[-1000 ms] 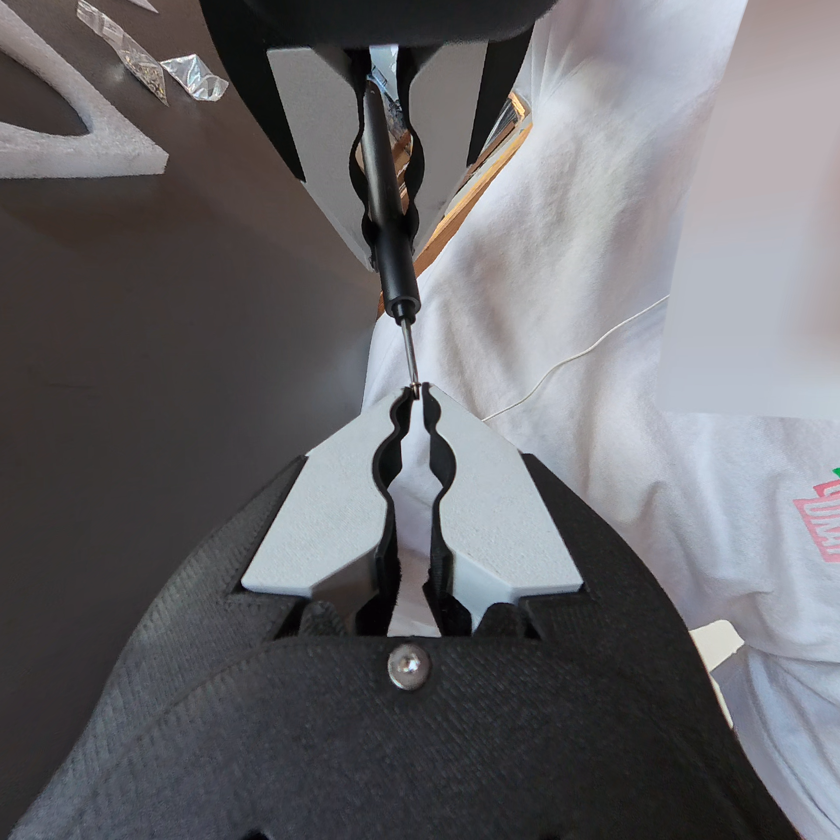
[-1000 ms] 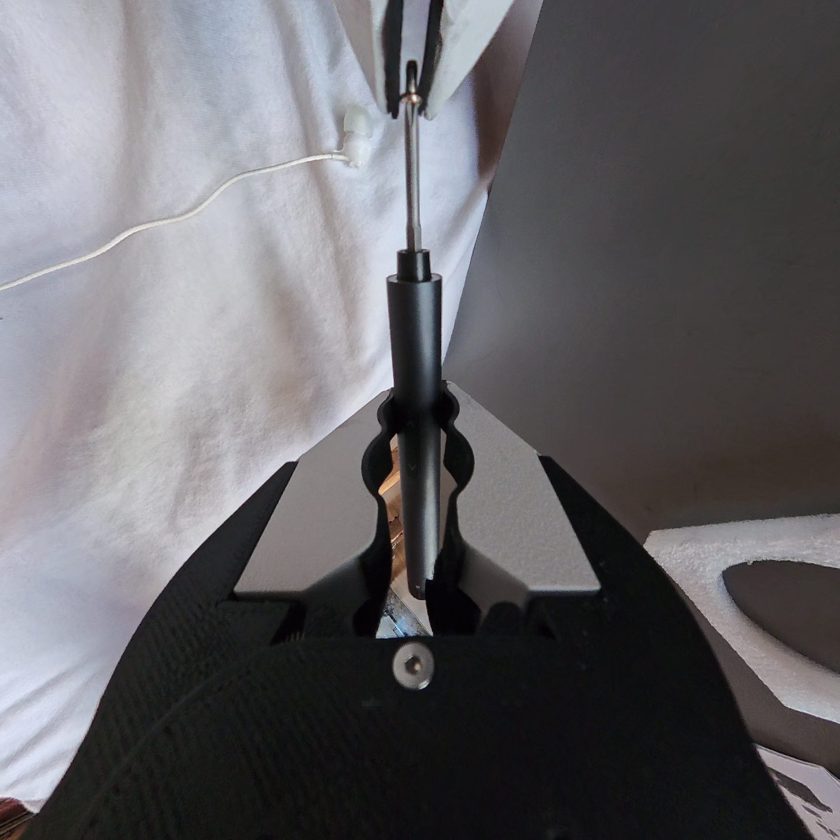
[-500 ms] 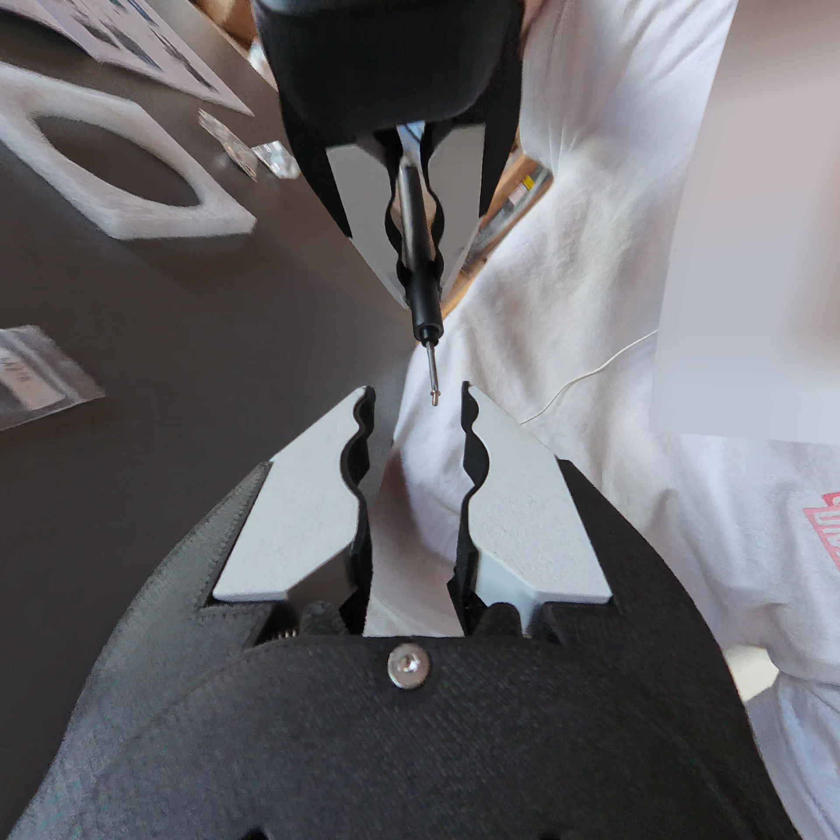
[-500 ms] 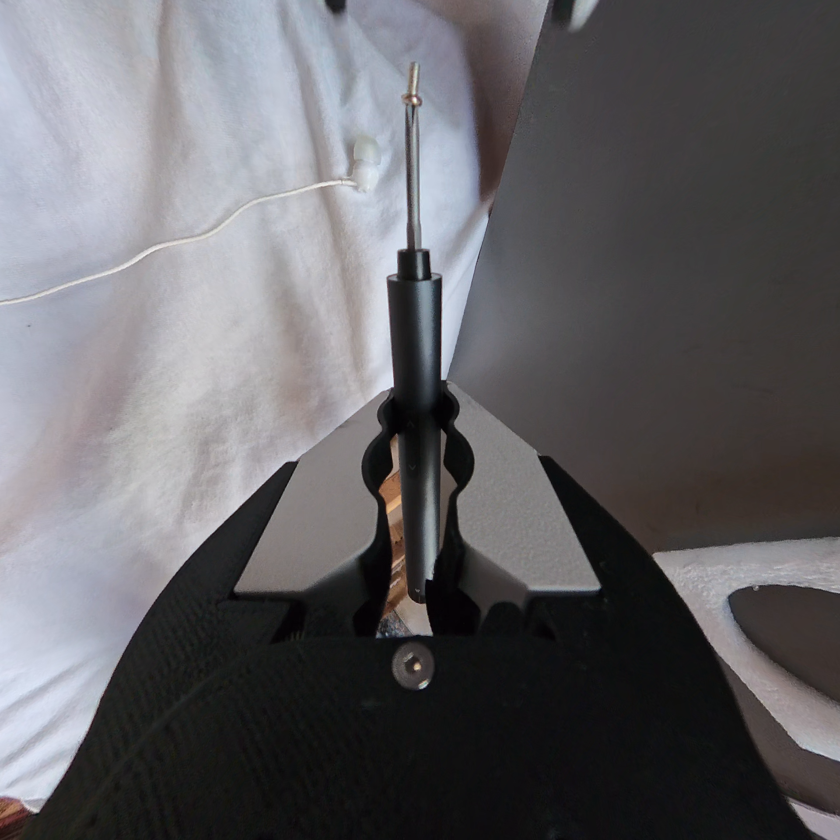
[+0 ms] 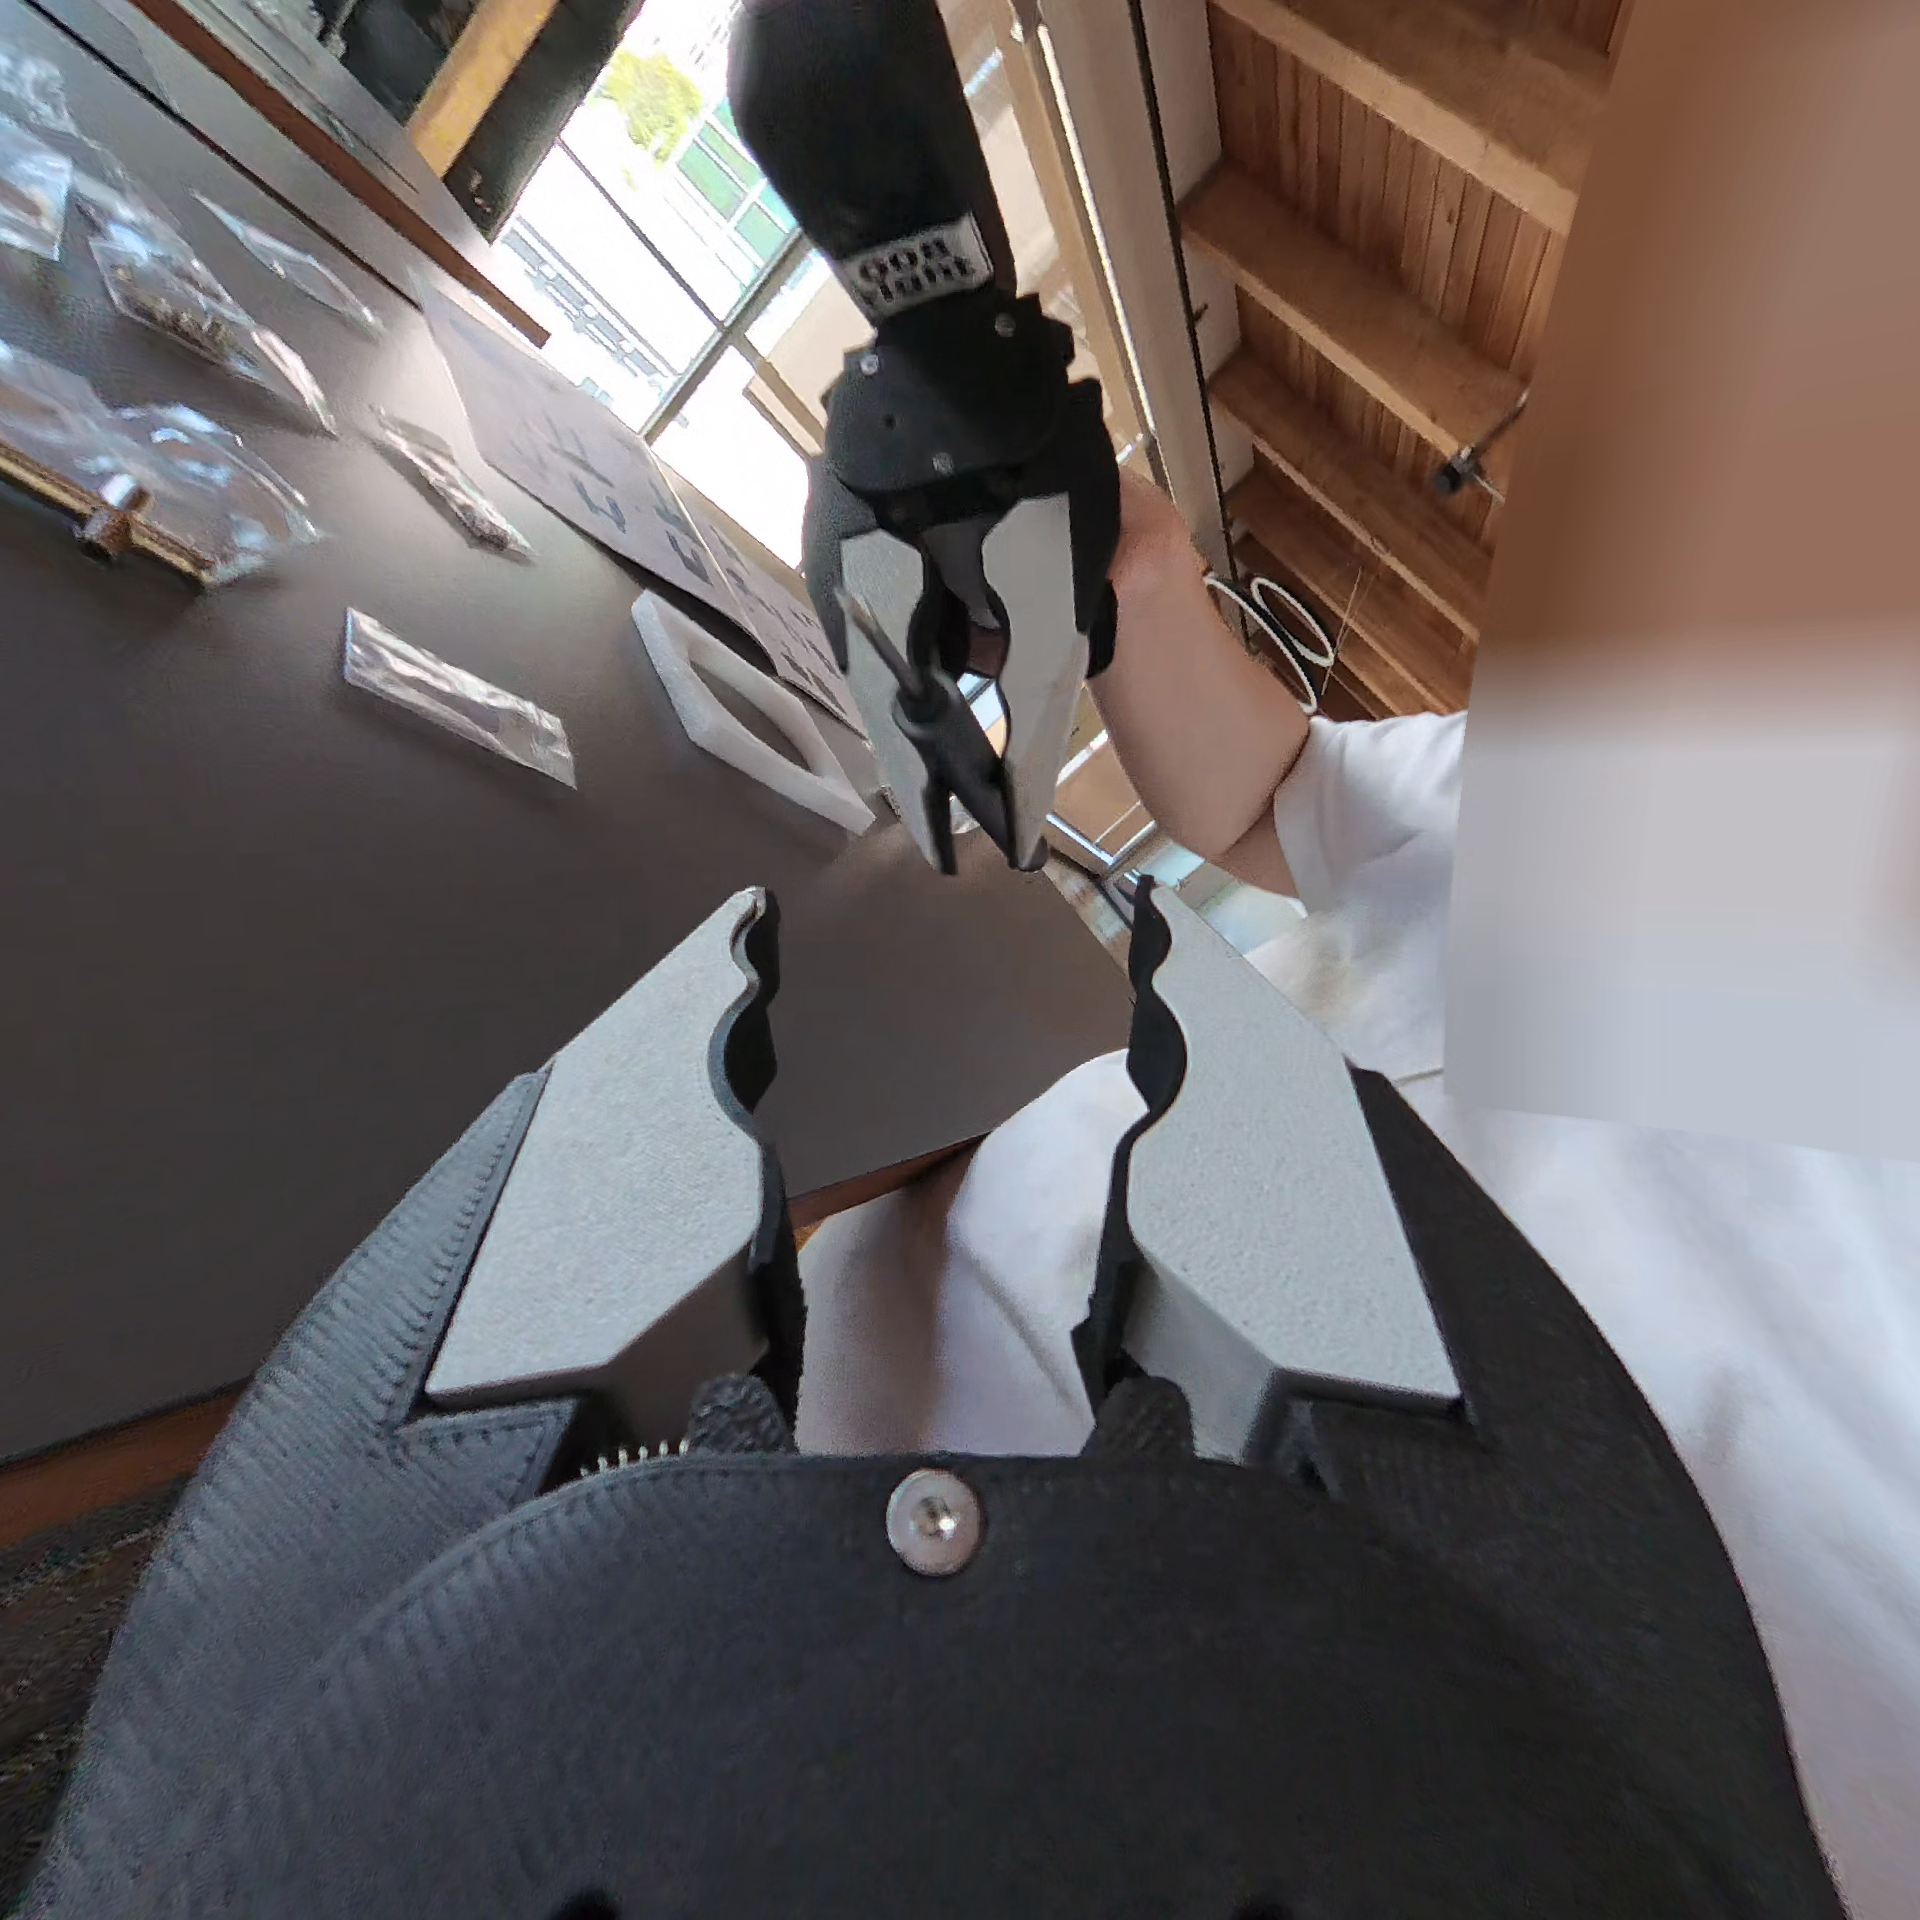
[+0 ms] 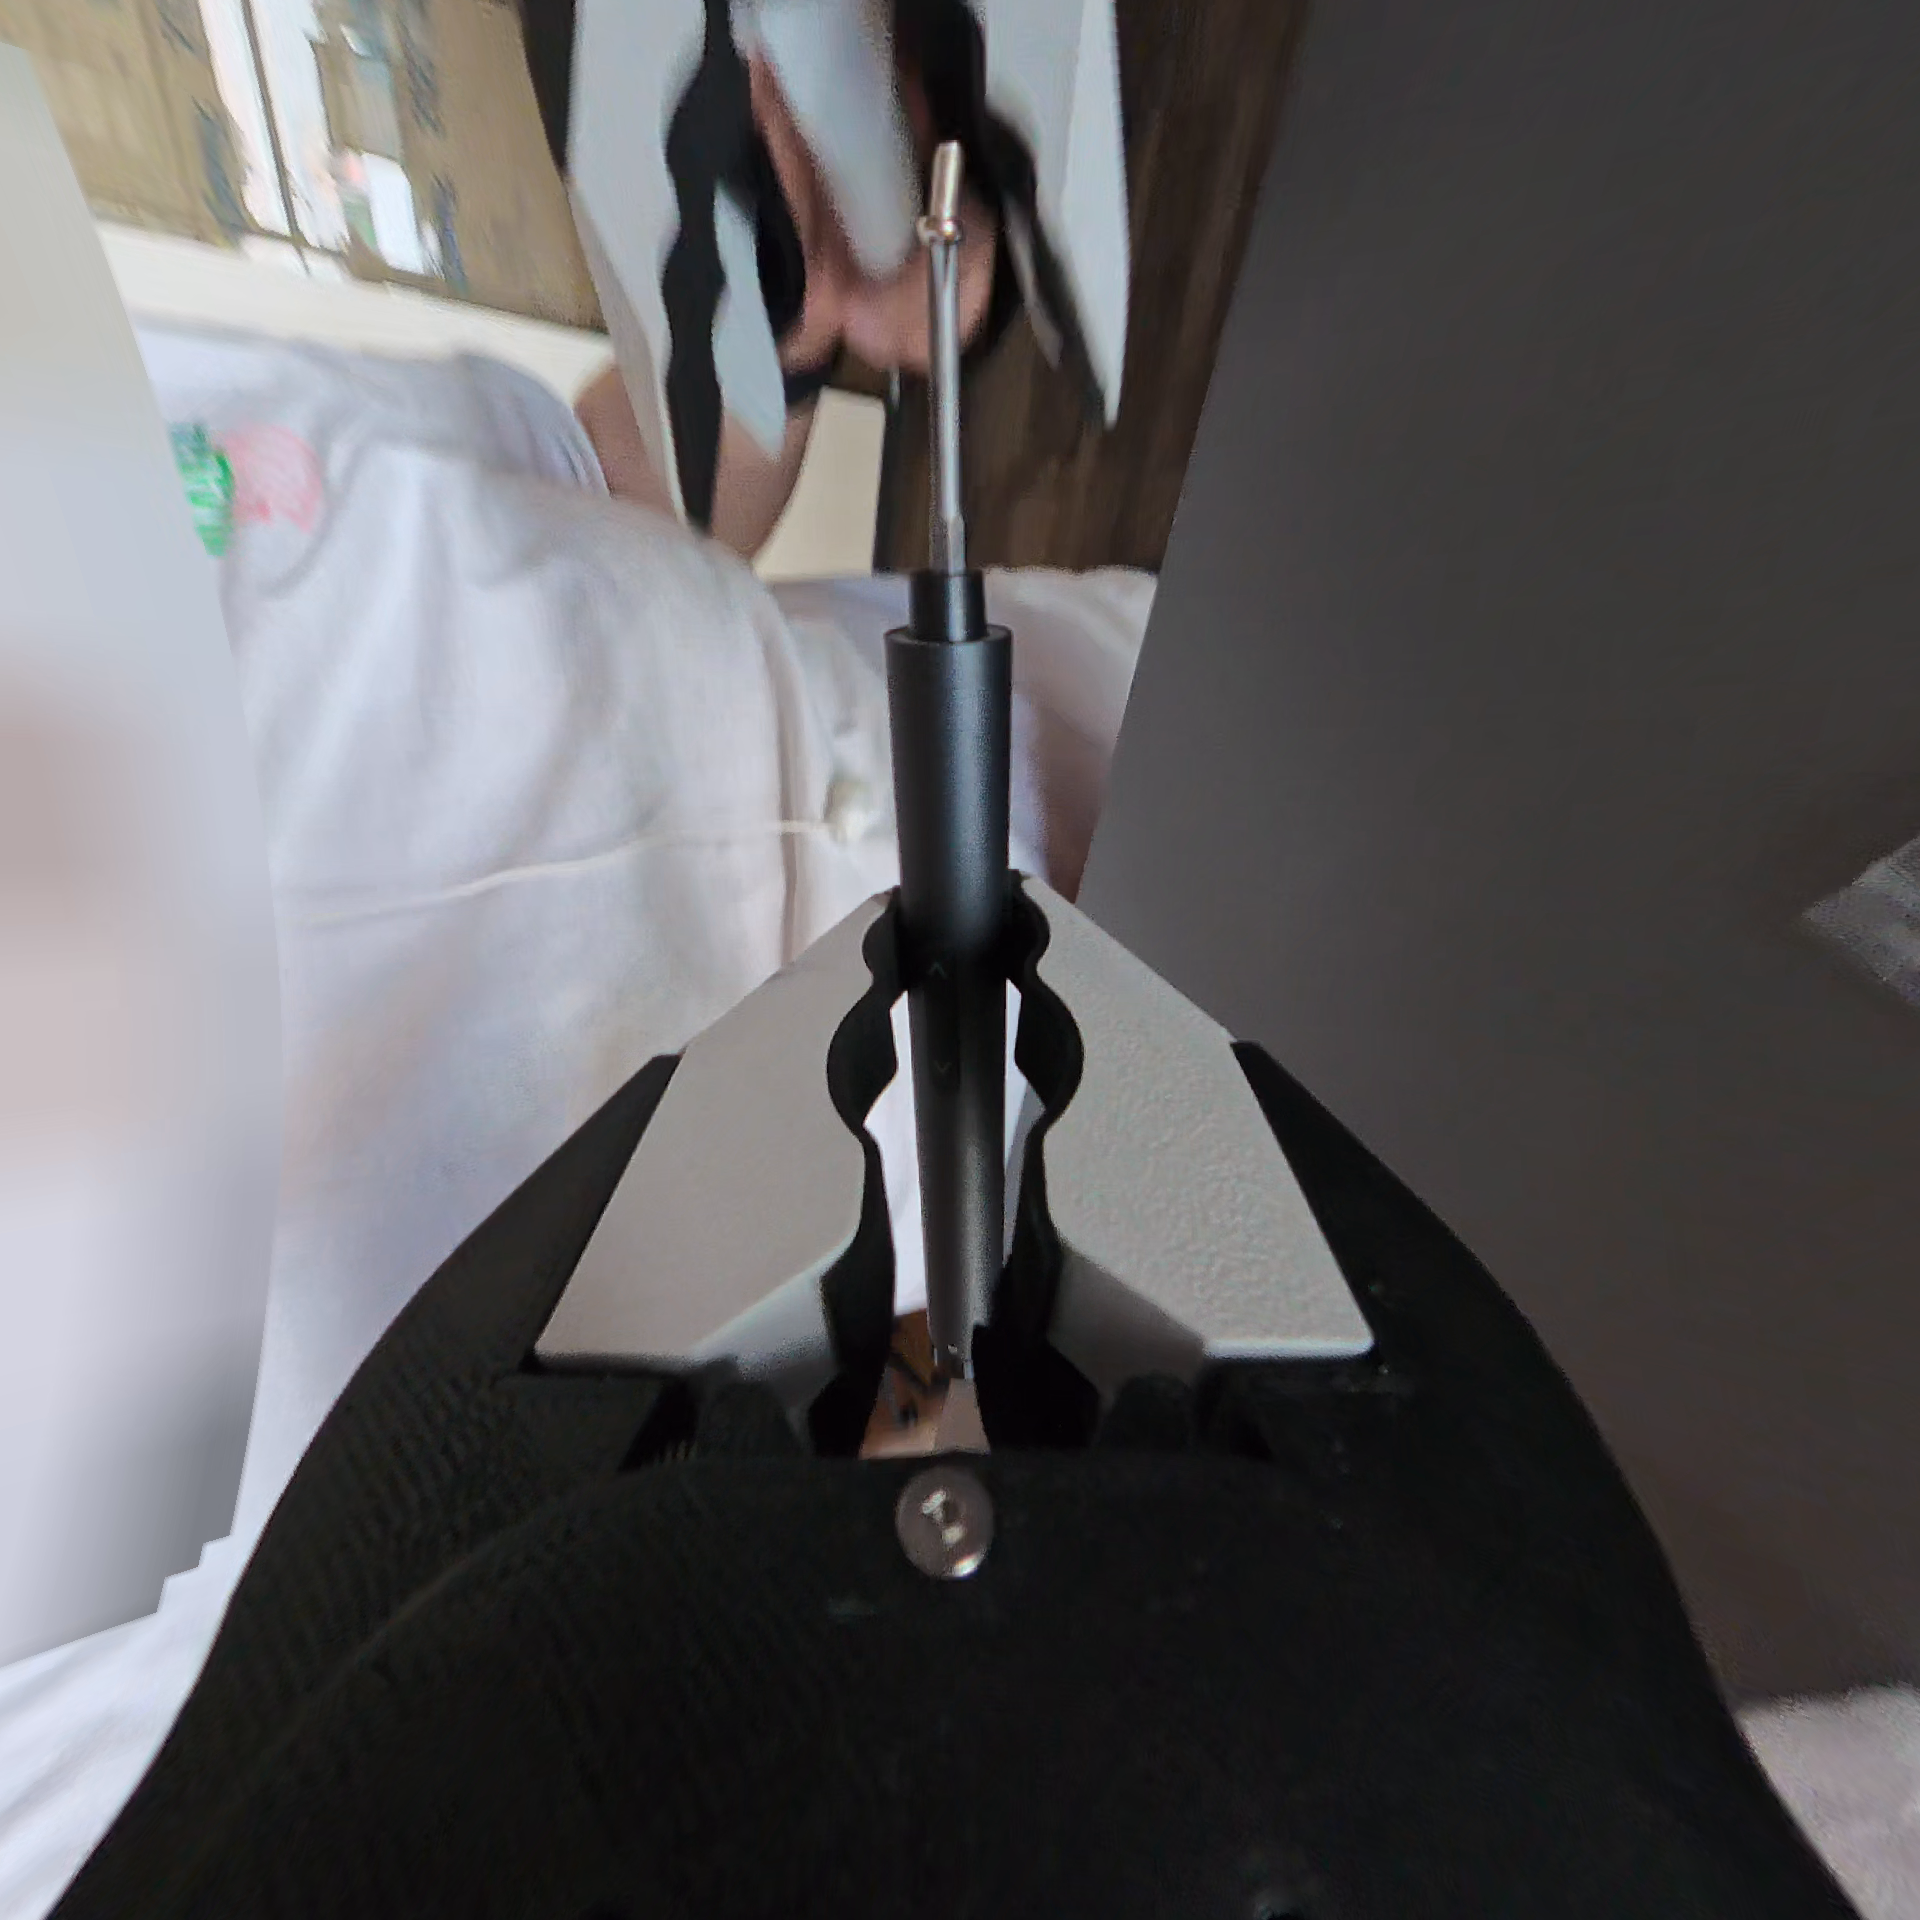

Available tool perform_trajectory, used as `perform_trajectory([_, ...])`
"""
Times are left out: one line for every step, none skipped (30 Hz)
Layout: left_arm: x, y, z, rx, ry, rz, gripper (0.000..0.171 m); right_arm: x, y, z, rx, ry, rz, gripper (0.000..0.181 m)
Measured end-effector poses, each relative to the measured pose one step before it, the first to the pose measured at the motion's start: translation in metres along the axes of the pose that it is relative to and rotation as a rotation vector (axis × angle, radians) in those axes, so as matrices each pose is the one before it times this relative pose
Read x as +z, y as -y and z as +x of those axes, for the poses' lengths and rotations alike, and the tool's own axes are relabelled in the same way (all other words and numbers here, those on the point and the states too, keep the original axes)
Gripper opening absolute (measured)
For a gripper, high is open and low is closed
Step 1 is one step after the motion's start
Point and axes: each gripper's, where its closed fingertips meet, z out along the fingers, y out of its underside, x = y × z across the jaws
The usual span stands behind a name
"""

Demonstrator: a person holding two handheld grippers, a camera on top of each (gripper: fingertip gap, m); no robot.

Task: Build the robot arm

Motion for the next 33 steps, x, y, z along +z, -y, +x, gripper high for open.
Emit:
perform_trajectory([0.00289,-0.00414,0.00016,-0.0164,0.0163,-0.00026,0.068,0.00070,0.01204,0.00113,-0.0014,0.0130,0.0494,0.017])
perform_trajectory([0.00315,-0.00486,-0.00176,-0.0144,0.0260,-0.01162,0.068,0.00123,0.01210,0.00079,-0.0021,0.0141,0.0489,0.016])
perform_trajectory([0.00278,-0.00541,-0.00405,-0.0175,0.0379,-0.02321,0.069,0.00173,0.01180,0.00127,-0.0036,0.0119,0.0467,0.016])
perform_trajectory([0.00241,-0.00453,-0.00275,-0.0105,0.0284,-0.02271,0.070,0.00235,0.01147,0.00146,0.0013,0.0110,0.0446,0.016])
perform_trajectory([0.00165,-0.00234,-0.00005,-0.0047,0.0127,-0.01051,0.070,0.00299,0.01063,0.00147,-0.0007,0.0070,0.0413,0.016])
perform_trajectory([0.00106,0.00060,0.00025,-0.0129,0.0087,0.00796,0.069,0.00381,0.00875,0.00018,-0.0077,0.0119,0.0331,0.016])
perform_trajectory([0.00052,0.00206,0.00135,-0.0189,-0.0047,0.01843,0.069,0.00448,0.00664,-0.00212,-0.0052,0.0245,0.0210,0.016])
perform_trajectory([0.00008,0.00197,0.00272,-0.0204,-0.0194,0.01585,0.067,0.00468,0.00629,-0.00323,-0.0060,0.0290,0.0206,0.016])
perform_trajectory([-0.00030,0.00211,0.00168,-0.0271,-0.0201,0.01643,0.063,0.00480,0.00636,-0.00374,-0.0086,0.0304,0.0231,0.016])
perform_trajectory([-0.00058,0.00289,0.00206,-0.0299,-0.0280,0.02221,0.061,0.00421,0.00671,-0.00392,-0.0100,0.0297,0.0267,0.016])
perform_trajectory([-0.00073,0.00241,0.00266,-0.0313,-0.0354,0.01906,0.058,0.00391,0.00607,-0.00291,-0.0053,0.0238,0.0220,0.016])
perform_trajectory([-0.00116,0.00154,0.00234,-0.0290,-0.0363,0.01094,0.055,0.00333,0.00634,-0.00209,-0.0038,0.0187,0.0241,0.016])
perform_trajectory([-0.00150,0.00114,0.00219,-0.0205,-0.0333,0.00703,0.053,0.00310,0.00630,-0.00284,-0.0037,0.0252,0.0257,0.016])
perform_trajectory([-0.00211,0.00154,0.00153,-0.0103,-0.0252,0.00742,0.053,0.00300,0.00524,-0.00344,0.0020,0.0322,0.0199,0.016])
perform_trajectory([-0.00251,0.00196,0.00180,0.0024,-0.0253,0.00666,0.051,0.00274,0.00534,-0.00310,0.0050,0.0317,0.0223,0.015])
perform_trajectory([-0.00283,0.00186,0.00314,0.0107,-0.0369,0.00150,0.046,0.00265,0.00555,-0.00241,0.0070,0.0301,0.0260,0.016])
perform_trajectory([-0.00269,0.00226,0.00377,0.0030,-0.0421,0.00084,0.043,0.00286,0.00432,-0.00236,0.0095,0.0333,0.0199,0.016])
perform_trajectory([-0.00289,0.00294,0.00317,-0.0042,-0.0382,0.00094,0.043,0.00316,0.00329,-0.00183,0.0107,0.0302,0.0132,0.016])
perform_trajectory([-0.00317,0.00333,0.00201,-0.0090,-0.0285,-0.00040,0.043,0.00342,0.00334,-0.00016,0.0103,0.0193,0.0126,0.016])
perform_trajectory([-0.00357,0.00375,0.00047,-0.0064,-0.0160,0.00154,0.043,0.00333,0.00343,0.00145,0.0073,0.0105,0.0107,0.016])
perform_trajectory([-0.00386,0.00415,-0.00066,-0.0022,-0.0073,0.00396,0.042,0.00305,0.00459,0.00354,0.0054,-0.0015,0.0158,0.016])
perform_trajectory([-0.00388,0.00416,-0.00013,-0.0083,-0.0099,0.00339,0.040,0.00286,0.00539,0.00582,0.0079,-0.0143,0.0209,0.016])
perform_trajectory([-0.00380,0.00427,0.00194,-0.0183,-0.0232,0.00466,0.038,0.00300,0.00517,0.00573,0.0135,-0.0105,0.0188,0.016])
perform_trajectory([-0.00377,0.00450,0.00281,-0.0245,-0.0290,0.00888,0.037,0.00379,0.00466,0.00350,0.0130,0.0041,0.0160,0.016])
perform_trajectory([-0.00440,0.00377,0.00065,-0.0243,-0.0150,0.00869,0.034,0.00443,0.00376,0.00283,0.0114,0.0069,0.0111,0.016])
perform_trajectory([-0.00474,0.00287,-0.00157,-0.0192,-0.0002,0.00540,0.032,0.00474,0.00306,0.00484,0.0100,-0.0078,0.0077,0.016])
perform_trajectory([-0.00490,0.00173,-0.00200,-0.0158,0.0044,0.00065,0.031,0.00488,0.00234,0.00643,0.0053,-0.0215,0.0021,0.016])
perform_trajectory([-0.00512,0.00135,-0.00077,-0.0139,0.0001,-0.00085,0.032,0.00498,0.00193,0.00584,0.0020,-0.0190,0.0002,0.016])
perform_trajectory([-0.00545,0.00148,-0.00012,-0.0075,-0.0018,0.00248,0.032,0.00498,0.00249,0.00389,0.0076,-0.0057,0.0049,0.016])
perform_trajectory([-0.00601,0.00197,0.00007,-0.0026,-0.0020,0.00524,0.032,0.00492,0.00305,0.00157,0.0080,0.0105,0.0108,0.016])
perform_trajectory([-0.00613,0.00223,0.00015,-0.0046,-0.0027,0.00603,0.032,0.00461,0.00330,0.00016,0.0076,0.0191,0.0142,0.016])
perform_trajectory([-0.00610,0.00204,0.00050,-0.0035,-0.0073,0.00384,0.032,0.00438,0.00265,-0.00013,0.0064,0.0220,0.0106,0.016])
perform_trajectory([-0.00589,0.00220,0.00019,-0.0010,-0.0062,0.00405,0.034,0.00413,0.00223,-0.00003,0.0061,0.0195,0.0085,0.017])
